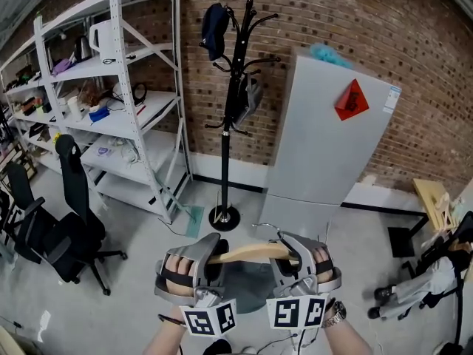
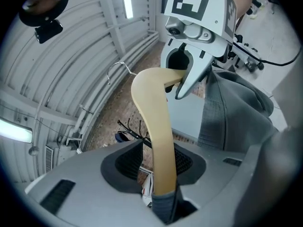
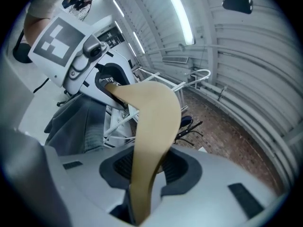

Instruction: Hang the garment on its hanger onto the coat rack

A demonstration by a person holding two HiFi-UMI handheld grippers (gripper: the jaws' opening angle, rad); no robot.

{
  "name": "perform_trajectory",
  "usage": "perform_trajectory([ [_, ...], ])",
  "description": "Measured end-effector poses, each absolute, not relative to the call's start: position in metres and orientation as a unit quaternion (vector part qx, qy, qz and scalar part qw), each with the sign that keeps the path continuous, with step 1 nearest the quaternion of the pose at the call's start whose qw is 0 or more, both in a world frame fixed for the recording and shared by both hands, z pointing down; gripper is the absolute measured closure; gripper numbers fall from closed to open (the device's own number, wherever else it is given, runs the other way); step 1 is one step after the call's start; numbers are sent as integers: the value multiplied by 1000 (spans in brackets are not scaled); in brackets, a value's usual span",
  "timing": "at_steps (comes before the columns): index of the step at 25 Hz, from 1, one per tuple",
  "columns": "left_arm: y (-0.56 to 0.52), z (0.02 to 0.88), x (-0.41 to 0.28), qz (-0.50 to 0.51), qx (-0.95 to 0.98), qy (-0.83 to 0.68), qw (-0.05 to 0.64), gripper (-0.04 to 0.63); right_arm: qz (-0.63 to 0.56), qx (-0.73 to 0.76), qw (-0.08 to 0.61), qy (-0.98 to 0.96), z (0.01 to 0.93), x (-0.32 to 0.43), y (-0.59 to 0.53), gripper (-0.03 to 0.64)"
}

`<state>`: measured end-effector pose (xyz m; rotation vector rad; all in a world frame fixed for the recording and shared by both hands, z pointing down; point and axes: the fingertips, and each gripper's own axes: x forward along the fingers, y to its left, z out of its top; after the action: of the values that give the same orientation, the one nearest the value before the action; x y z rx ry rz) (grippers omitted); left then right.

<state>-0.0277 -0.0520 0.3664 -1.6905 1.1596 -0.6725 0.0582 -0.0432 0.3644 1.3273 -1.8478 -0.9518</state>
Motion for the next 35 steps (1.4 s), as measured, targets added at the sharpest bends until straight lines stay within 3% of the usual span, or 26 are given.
perform_trajectory([
  [17,-132,351,-55,-250,-697,447,502,465,-370,531,337,-683,350,29,-121,488],
  [35,-268,368,-26,-293,-687,473,467,465,-373,499,314,-717,365,60,-264,485],
])
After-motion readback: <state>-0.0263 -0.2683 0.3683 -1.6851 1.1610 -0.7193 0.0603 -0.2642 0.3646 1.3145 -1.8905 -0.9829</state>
